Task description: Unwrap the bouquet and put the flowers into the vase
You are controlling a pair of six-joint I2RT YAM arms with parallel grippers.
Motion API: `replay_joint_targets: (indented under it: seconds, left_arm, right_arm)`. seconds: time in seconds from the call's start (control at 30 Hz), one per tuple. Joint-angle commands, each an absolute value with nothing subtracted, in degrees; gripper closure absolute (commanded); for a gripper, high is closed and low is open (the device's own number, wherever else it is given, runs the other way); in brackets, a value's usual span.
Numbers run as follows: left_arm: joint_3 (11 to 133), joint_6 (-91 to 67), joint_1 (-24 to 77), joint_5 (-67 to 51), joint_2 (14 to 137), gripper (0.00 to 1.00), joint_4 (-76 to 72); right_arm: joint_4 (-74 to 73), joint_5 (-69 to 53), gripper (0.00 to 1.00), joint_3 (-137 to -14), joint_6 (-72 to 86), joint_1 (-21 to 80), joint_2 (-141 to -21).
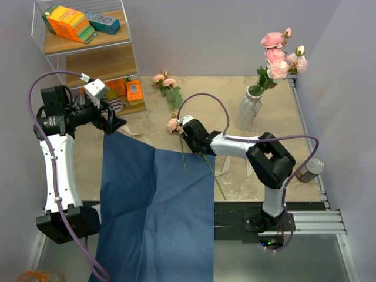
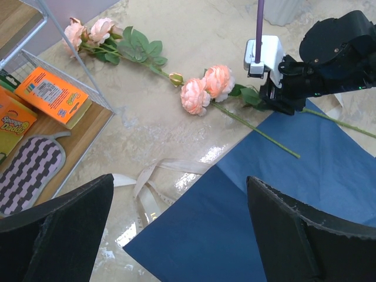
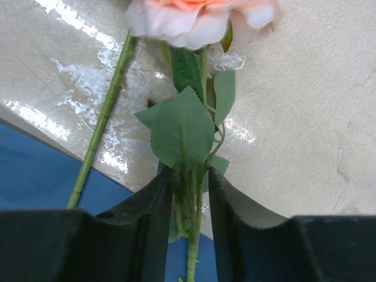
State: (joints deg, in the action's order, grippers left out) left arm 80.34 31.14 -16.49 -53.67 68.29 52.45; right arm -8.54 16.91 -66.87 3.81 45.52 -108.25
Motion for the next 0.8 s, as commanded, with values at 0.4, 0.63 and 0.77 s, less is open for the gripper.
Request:
replay_joint_targets:
  seconds: [0.4,0.63,0.77]
  left_arm:
    - [84.2,31.8,-17.0,-54.3,66.4,0.01,53.3]
    - [84.2,31.7,-17.0,-54.4,66.4,0.01,53.3]
    - [83.8,31.7,-17.0,-54.1,65.8,0.01,53.2]
  right_arm:
    - [-8.1,13.4,0.49,-65.2,7.5,43.6,-110.2]
    - [-7.1,12.3,0.67,-64.7,8.6,43.4,-110.8]
    - [-5.5,9.3,0.96,-63.8,9.7,42.7,-111.7]
